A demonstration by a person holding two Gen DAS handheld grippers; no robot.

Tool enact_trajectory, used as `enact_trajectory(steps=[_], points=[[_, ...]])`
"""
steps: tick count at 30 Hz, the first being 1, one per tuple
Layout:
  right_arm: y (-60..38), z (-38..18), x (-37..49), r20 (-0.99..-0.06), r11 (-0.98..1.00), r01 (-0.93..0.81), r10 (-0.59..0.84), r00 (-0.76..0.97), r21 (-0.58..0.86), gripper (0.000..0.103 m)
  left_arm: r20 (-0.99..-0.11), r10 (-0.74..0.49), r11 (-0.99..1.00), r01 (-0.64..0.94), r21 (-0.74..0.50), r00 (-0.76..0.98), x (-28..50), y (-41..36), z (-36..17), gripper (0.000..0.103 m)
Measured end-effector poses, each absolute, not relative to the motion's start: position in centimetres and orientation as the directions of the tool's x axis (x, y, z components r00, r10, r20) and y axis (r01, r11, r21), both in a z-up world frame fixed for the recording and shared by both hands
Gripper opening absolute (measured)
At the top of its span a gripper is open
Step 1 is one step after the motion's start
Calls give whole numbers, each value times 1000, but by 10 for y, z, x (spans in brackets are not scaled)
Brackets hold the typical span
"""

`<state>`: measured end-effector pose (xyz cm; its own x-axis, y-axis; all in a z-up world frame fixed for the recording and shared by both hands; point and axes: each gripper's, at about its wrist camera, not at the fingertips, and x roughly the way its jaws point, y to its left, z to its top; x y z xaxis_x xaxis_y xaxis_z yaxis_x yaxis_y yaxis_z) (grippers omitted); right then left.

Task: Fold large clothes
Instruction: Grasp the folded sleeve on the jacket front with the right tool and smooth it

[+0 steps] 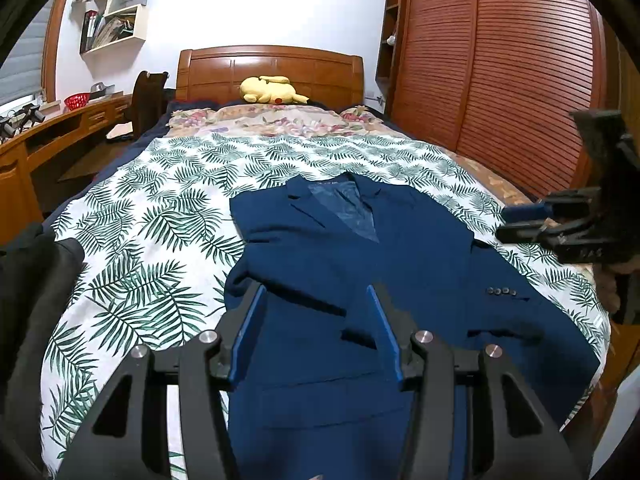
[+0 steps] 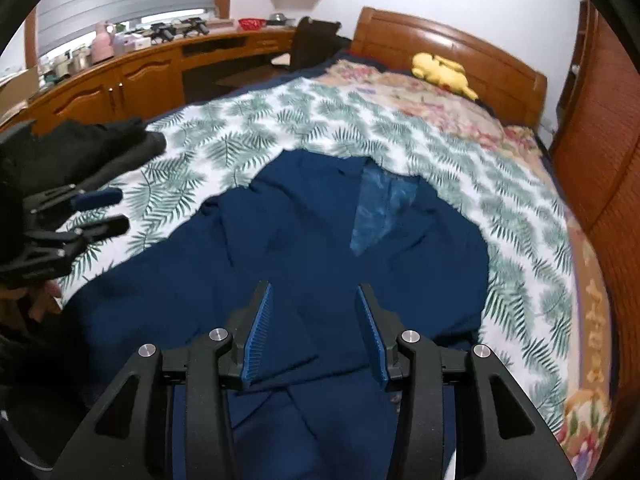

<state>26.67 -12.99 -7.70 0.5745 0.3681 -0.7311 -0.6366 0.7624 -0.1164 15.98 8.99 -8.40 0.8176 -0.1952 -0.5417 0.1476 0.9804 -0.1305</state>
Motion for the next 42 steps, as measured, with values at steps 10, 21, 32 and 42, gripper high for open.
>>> enact_trajectory(steps=[10, 21, 32, 42], points=[[-115, -160, 305, -817, 798, -603, 356, 454, 13, 44, -548, -185, 982, 138, -127, 816, 159, 93, -86, 50], [-103, -200, 299, -878, 750, -655, 371, 303, 91, 10, -536, -184, 982, 129, -139, 824, 154, 104, -81, 50], [-73, -165, 215, -800, 689, -713, 497, 336, 129, 9, -530, -173, 983, 111, -147, 830, 148, 116, -81, 50], [-70, -157, 174, -785, 672, -728, 521, 335, 135, 45, -562, -174, 984, 126, -122, 808, 150, 107, -92, 50]])
